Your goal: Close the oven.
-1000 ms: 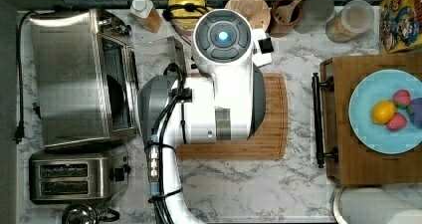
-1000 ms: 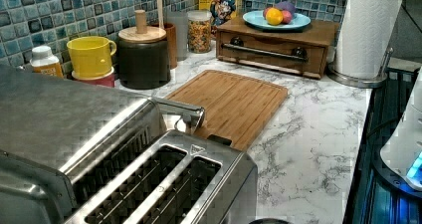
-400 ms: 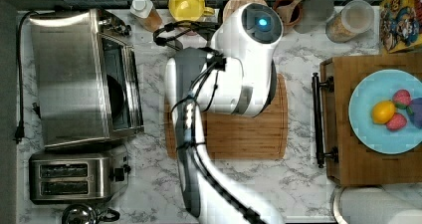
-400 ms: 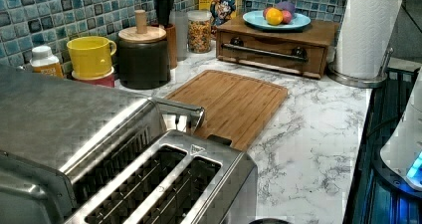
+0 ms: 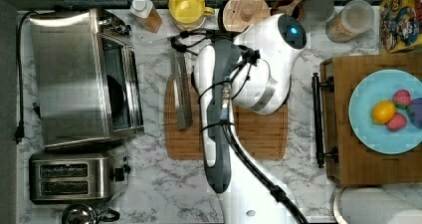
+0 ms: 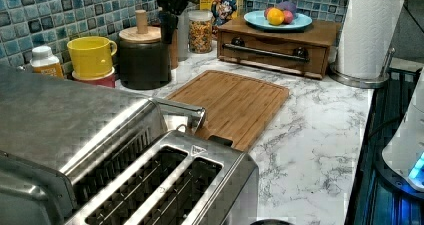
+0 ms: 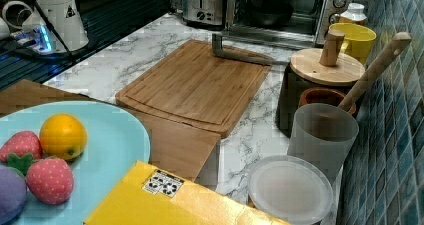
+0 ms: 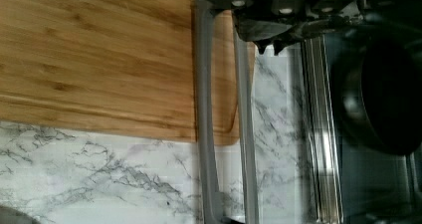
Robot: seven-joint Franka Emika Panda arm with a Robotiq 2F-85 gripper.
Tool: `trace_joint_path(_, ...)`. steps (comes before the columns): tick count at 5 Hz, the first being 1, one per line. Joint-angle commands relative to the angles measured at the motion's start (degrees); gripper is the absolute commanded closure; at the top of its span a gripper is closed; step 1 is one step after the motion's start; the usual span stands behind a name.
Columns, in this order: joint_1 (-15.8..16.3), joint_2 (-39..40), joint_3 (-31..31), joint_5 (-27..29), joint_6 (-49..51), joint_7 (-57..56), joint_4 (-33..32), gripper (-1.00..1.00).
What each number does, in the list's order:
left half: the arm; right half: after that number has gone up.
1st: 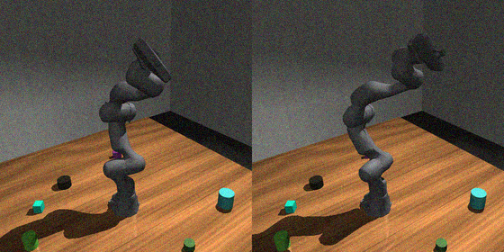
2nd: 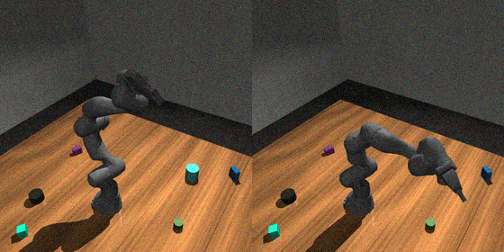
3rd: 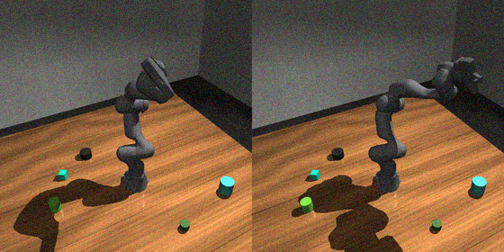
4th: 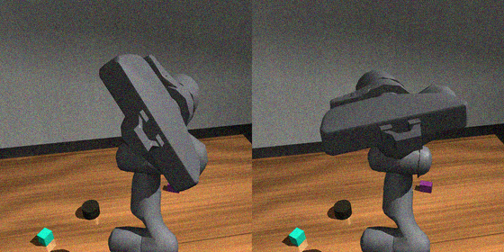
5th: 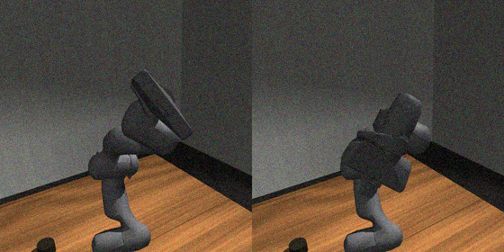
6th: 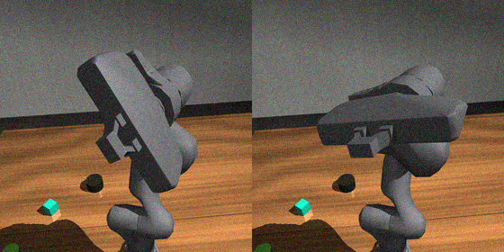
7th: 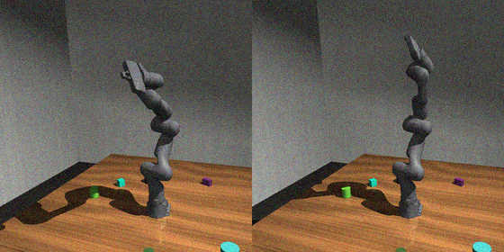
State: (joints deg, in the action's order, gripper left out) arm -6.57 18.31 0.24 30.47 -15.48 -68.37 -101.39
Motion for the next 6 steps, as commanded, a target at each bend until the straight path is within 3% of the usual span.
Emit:
trace_joint_path(1, -1.6, 0.4, 2.0, 5.7, 0.4, -10.2, 1.7, 1.0)
trace_joint_path(4, -2.2, 6.6, 4.0, 8.8, -7.6, -10.8, 1.0, 1.0)
trace_joint_path(6, -3.0, 11.9, 4.4, 7.1, -9.2, -7.3, 4.2, 1.0)
